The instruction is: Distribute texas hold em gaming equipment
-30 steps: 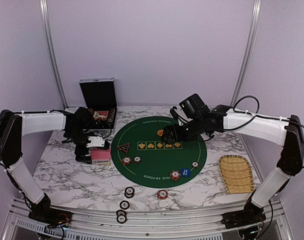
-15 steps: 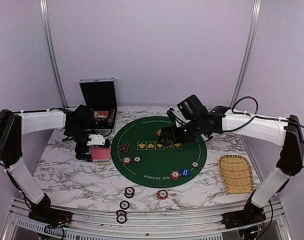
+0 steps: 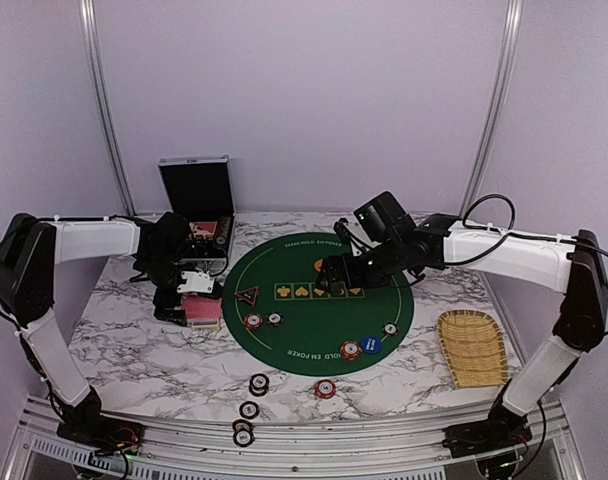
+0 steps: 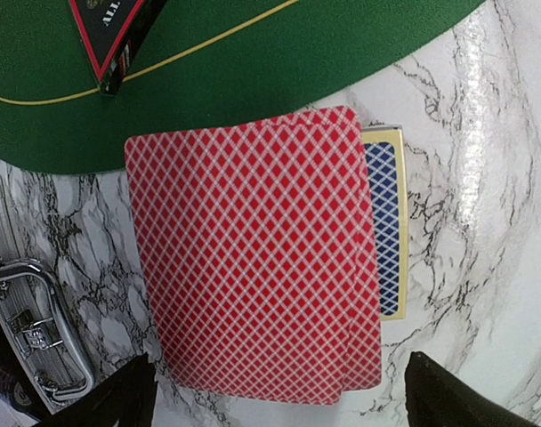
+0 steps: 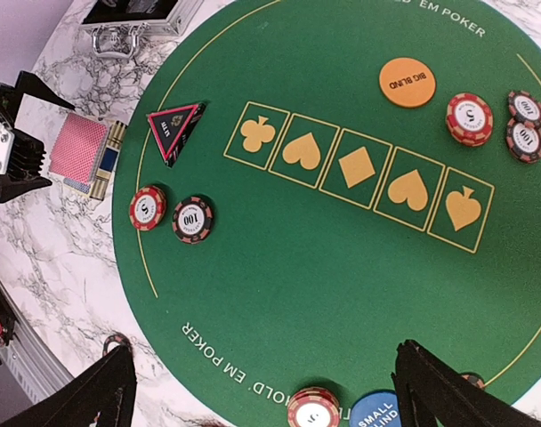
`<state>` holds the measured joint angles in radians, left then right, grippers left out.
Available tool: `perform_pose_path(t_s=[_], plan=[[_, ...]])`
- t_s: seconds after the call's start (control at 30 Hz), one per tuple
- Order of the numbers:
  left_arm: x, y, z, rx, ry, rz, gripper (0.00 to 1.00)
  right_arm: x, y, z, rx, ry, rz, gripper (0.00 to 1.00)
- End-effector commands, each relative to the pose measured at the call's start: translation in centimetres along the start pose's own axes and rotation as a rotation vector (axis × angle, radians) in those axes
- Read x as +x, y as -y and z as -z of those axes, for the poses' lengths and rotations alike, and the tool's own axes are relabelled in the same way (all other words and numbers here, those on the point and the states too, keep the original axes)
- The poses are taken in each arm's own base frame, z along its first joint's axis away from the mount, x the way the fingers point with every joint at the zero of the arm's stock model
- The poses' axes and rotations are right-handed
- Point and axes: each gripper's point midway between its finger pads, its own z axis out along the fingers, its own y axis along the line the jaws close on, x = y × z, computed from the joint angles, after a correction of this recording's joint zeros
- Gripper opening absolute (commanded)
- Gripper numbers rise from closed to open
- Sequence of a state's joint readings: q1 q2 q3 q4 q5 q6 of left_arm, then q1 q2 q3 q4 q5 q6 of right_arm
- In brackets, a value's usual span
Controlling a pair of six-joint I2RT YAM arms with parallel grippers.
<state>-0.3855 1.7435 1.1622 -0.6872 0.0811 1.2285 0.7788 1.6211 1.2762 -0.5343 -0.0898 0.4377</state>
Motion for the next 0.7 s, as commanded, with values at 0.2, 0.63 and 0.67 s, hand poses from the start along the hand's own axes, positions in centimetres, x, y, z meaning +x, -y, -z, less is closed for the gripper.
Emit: perform_pose_path(t_s=[0.2,0.63,0.67], plan=[[0.1,0.9,-0.9,0.070,-0.010,-0.020,0.99,0.0,-0.7,0.1,-0.022,0.010,0.005,0.99],[0.4,0.5,-1.7,0.068,-0.011,0.000,0.99,0.2,-0.7,0.0,-0.025,0.004,0.003,0.99],[0.4,0.5,-1.8,0.063,-0.013,0.000,0.99,0.2,-0.7,0.0,-0.025,0.004,0.003,0.99]])
